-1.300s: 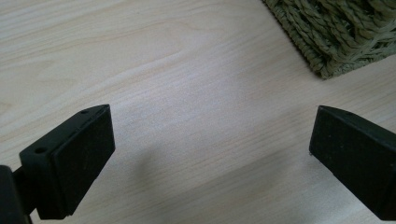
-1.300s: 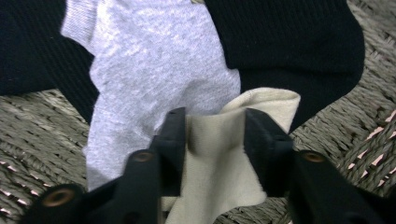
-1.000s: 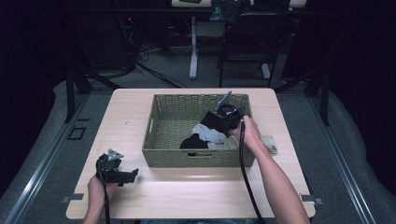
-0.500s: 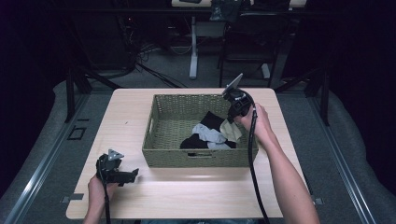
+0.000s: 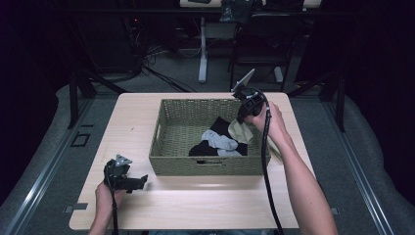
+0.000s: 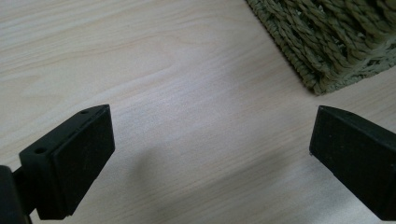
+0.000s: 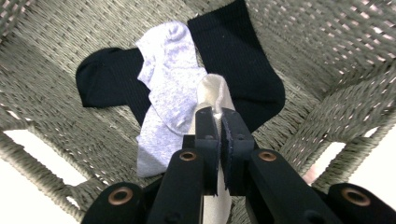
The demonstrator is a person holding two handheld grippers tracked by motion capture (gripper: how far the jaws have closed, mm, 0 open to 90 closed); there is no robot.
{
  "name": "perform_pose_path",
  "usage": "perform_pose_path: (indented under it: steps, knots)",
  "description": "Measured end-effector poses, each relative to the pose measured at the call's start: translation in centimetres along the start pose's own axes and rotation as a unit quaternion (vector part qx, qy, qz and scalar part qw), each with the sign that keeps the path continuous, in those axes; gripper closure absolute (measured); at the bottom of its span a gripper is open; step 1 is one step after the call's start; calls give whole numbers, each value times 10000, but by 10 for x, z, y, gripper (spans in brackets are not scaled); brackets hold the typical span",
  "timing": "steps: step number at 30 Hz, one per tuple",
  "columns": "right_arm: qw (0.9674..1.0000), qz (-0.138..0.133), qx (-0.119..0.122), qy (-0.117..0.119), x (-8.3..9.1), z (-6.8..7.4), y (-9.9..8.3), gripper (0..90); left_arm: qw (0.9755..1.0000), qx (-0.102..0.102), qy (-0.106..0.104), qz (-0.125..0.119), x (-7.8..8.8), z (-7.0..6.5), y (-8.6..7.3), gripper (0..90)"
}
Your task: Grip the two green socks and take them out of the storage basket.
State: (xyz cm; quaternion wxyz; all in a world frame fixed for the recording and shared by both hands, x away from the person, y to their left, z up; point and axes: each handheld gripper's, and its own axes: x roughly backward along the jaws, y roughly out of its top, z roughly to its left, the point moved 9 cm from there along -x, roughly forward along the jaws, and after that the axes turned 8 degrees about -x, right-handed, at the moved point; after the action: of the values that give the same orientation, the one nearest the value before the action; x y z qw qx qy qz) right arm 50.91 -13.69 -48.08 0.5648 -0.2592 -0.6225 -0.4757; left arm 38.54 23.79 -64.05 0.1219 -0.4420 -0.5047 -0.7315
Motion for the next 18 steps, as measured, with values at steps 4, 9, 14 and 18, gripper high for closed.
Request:
perform_pose_path:
  steps: [4,9,14,18]
  knots:
    - [9999,-121,-8,-1,14,1,4,869,10000,-21,1,12,1,-1,-1,1]
    - [9996,-296,-27,32,35,1,12,869,10000,-9,38,-2,4,0,-2,2]
    - [9992,-394,1,-30,54,0,16,868,10000,-31,46,22,4,0,-3,2]
    - [9988,-496,2,-50,68,-2,17,868,10000,-35,9,50,5,0,-4,1]
